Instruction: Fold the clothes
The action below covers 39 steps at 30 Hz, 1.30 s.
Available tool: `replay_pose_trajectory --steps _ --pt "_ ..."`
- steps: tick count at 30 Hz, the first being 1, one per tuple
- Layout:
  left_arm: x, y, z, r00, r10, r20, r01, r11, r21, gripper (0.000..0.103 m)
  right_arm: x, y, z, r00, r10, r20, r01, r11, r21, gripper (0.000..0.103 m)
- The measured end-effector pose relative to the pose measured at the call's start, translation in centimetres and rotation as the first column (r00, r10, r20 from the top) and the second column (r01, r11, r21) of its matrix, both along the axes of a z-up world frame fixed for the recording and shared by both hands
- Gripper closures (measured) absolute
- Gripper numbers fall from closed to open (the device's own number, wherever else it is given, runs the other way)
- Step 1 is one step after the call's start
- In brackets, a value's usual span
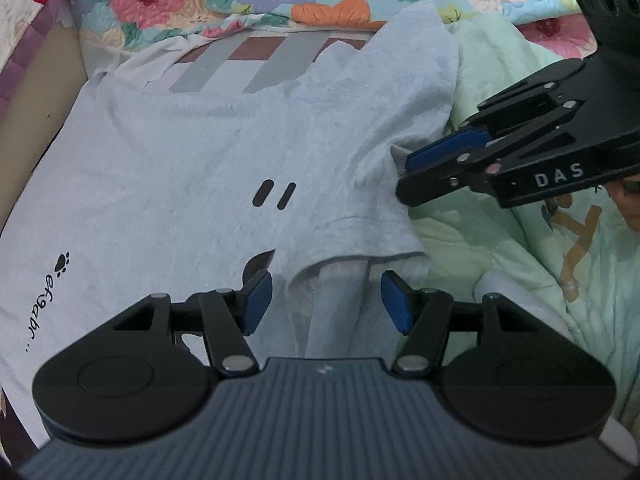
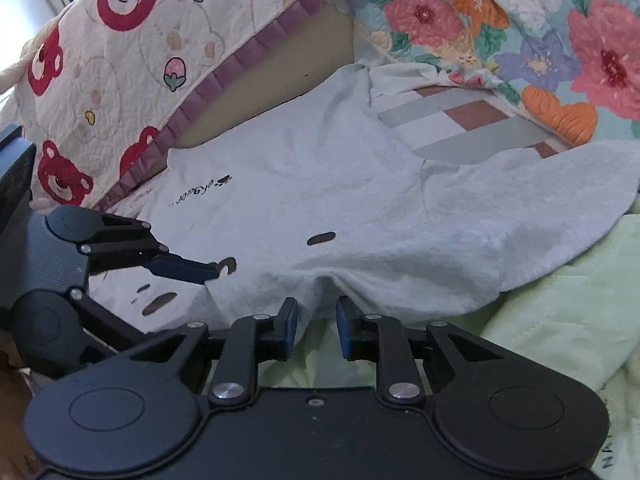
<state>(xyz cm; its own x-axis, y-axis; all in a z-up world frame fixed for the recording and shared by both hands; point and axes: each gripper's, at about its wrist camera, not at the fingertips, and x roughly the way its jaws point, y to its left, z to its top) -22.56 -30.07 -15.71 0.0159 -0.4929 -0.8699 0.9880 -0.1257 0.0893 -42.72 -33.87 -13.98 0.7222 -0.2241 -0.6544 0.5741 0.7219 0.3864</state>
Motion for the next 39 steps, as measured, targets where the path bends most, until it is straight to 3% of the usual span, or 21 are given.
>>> replay_pose_trajectory --steps 3,7,10,12,15,21,25,27,28,30,32,34,35,36,39 --pt "0.0 0.0 -0.1 1.000 0.010 0.029 -0.009 1.000 -0.003 0.043 -0.3 0.3 0.0 0.999 0.006 -0.036 -0.007 1.000 -0.025 0.074" --pt "0.3 0.4 0.5 0.986 0.026 0.167 -0.018 0.999 -0.048 0.040 -1.1 0.6 -0.1 0.998 0.001 -0.067 -0.004 0.999 -0.045 0.068" --pt "1.6 0.6 0.7 0.979 0.056 0.198 -0.047 0.998 -0.050 0.036 -1.7 1.1 -0.2 0.994 -0.006 -0.110 -0.006 0.994 -0.109 0.056" --pt "2.4 0.9 1.2 0.986 0.072 0.148 -0.064 0.996 -0.061 0.036 -1.9 1.4 -0.3 0.990 -0.003 -0.139 -0.021 0.984 -0.176 0.052" --pt "2.5 1.3 1.7 0.994 0.035 0.104 -0.025 0.996 -0.091 0.036 -2.2 1.3 -0.2 0.995 0.027 -0.093 -0.042 0.986 -0.160 0.052" --pt "0.1 0.5 0.9 0.982 -0.085 0.167 0.100 0.991 -0.085 0.036 -1.7 1.2 -0.6 0.991 0.120 0.052 -0.117 0.992 -0.056 0.052" --pt "1.7 -0.3 1.1 0.993 -0.003 0.115 0.010 0.998 -0.060 0.036 0.0 2.3 -0.6 0.979 0.197 0.053 -0.194 0.979 -0.060 0.050" --pt "3.3 -0.1 1.7 0.996 0.070 0.064 -0.066 0.997 -0.050 0.036 1.0 2.8 -0.7 0.971 0.235 0.040 -0.232 0.971 -0.060 0.039" --pt "4.0 0.3 2.1 0.993 0.106 0.040 -0.105 0.994 -0.042 0.036 1.7 3.1 -1.0 0.972 0.237 0.009 -0.235 0.970 -0.066 0.039" --pt "5.6 2.0 3.3 0.983 0.181 -0.002 -0.181 0.983 -0.023 0.036 2.4 3.2 -1.4 0.980 0.199 -0.028 -0.201 0.977 -0.070 0.039" --pt "6.7 4.0 4.2 0.973 0.231 -0.020 -0.231 0.973 -0.004 0.036 2.2 2.8 -1.7 0.991 0.135 0.026 -0.135 0.991 -0.019 0.039" --pt "7.5 6.1 4.7 0.965 0.261 -0.037 -0.260 0.965 0.029 0.036 1.3 2.0 -2.2 0.992 0.046 0.119 -0.055 0.996 0.073 0.049" --pt "7.7 7.0 4.8 0.961 0.274 -0.047 -0.271 0.961 0.052 0.036 1.0 1.8 -2.4 0.989 0.029 0.142 -0.043 0.995 0.095 0.081" --pt "7.8 7.8 4.8 0.958 0.280 -0.059 -0.276 0.958 0.071 0.036 0.7 1.5 -2.5 0.987 0.019 0.160 -0.037 0.993 0.111 0.094" --pt "7.5 10.0 4.8 0.951 0.272 -0.146 -0.256 0.959 0.119 0.036 -0.2 1.8 -1.4 0.986 0.031 0.166 -0.042 0.997 0.065 0.094"
